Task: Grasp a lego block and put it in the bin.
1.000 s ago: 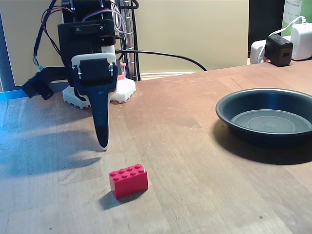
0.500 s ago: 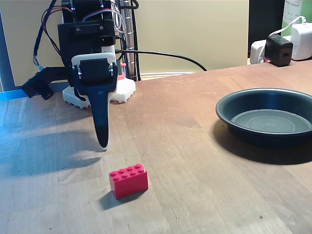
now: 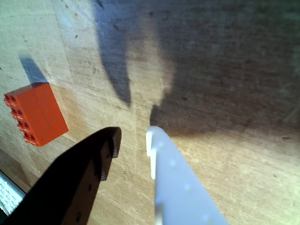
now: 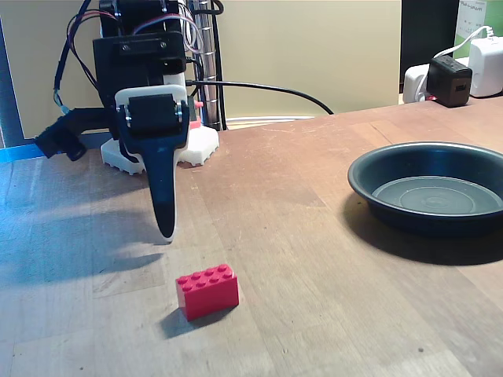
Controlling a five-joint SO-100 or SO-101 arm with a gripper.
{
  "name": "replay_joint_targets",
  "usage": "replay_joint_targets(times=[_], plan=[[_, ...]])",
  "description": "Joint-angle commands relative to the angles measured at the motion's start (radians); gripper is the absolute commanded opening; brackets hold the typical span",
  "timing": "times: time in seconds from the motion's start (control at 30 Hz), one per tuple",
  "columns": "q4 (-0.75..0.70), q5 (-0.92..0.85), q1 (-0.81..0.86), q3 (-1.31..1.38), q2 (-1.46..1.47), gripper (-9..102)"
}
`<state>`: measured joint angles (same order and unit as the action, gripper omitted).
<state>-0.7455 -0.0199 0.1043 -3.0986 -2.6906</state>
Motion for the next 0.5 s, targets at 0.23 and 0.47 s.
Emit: replay_joint_targets(times=[0.23, 0.47], plan=[[-0.005, -0.009, -0.006, 0.023, 0.012, 1], [-0.006, -0.051, -0.021, 0.146, 0.026, 1]])
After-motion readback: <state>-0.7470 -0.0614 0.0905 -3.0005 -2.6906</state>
